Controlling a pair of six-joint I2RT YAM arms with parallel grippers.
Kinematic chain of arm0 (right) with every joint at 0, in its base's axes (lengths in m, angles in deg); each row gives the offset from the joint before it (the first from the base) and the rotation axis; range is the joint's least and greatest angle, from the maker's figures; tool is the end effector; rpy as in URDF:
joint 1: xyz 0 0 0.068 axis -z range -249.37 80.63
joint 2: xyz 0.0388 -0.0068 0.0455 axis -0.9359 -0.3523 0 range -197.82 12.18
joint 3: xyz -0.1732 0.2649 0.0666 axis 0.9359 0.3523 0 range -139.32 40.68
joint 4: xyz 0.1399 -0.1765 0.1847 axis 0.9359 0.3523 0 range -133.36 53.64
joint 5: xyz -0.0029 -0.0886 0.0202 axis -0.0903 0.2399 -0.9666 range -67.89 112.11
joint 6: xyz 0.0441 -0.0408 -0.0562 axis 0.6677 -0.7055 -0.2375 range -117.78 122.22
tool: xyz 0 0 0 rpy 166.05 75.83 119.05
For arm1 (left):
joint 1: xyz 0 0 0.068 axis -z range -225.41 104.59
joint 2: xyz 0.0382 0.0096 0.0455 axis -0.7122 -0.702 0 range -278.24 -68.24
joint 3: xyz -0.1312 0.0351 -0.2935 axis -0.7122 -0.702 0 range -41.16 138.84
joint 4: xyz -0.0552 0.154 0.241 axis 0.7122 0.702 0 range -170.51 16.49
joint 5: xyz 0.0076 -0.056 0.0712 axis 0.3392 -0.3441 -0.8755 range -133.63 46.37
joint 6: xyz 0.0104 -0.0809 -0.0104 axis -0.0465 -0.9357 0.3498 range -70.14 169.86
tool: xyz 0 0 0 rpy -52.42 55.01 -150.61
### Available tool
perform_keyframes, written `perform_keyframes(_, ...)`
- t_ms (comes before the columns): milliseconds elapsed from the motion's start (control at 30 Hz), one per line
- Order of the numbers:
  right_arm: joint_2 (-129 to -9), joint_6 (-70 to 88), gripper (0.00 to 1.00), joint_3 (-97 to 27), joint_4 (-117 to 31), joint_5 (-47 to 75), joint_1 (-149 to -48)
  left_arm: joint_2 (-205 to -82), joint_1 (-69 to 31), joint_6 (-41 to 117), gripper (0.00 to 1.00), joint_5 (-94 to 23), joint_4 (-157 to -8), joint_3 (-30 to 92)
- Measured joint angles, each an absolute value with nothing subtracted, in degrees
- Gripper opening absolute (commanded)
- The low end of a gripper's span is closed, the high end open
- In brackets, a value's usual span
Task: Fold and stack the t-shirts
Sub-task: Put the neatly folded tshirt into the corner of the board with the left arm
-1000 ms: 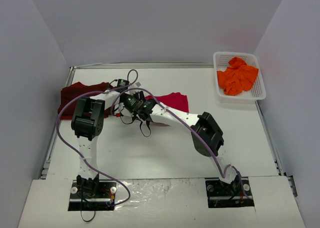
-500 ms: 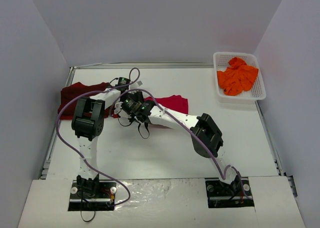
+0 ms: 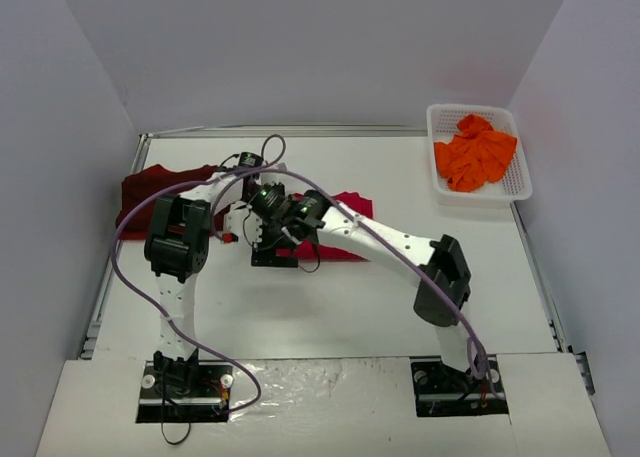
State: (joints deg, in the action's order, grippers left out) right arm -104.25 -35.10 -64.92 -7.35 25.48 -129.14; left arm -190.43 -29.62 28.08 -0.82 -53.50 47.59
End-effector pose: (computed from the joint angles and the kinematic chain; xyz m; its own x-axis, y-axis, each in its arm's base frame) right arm 0.2771 0.4670 0.2974 0.2185 -0.8270 -0.5180 -0.8924 0.0454 -0.4489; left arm 0.4819 -0.1868 0.1685 -0.9711 -0.0083 -0.2387 0.1743 0.6588 -0.7319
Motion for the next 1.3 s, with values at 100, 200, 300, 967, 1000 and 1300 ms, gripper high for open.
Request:
perform_keyframes(100, -98.4, -35.7, 1.00, -66.0, -5.1, 19.5, -125.8, -190.3, -29.6, 29.5, 0.02, -2.5, -52.2, 48.2)
perform_keyframes(200, -93.1, -36.3, 1.00, -66.8, -4.8, 13.5, -116.7, -190.3, -29.6, 31.0, 0.02, -4.4, -50.0, 49.1)
perform_keyframes(300, -89.5, -36.9, 1.00, -65.6, -5.8, 9.1, -101.7, -190.3, -29.6, 33.0, 0.03, -7.1, -46.5, 51.9)
perform_keyframes(967, -92.8, -35.2, 1.00, -43.1, -11.0, -5.2, -80.6, -193.1, -36.1, 42.4, 0.02, -12.5, -28.5, 74.9)
perform_keyframes(1000, -93.6, -35.1, 1.00, -42.9, -11.2, -5.3, -80.6, -193.2, -36.6, 42.8, 0.02, -12.7, -27.6, 76.5)
perform_keyframes(1300, -95.5, -34.8, 1.00, -41.8, -11.7, -5.4, -80.7, -193.3, -40.4, 45.7, 0.02, -14.8, -22.3, 83.7)
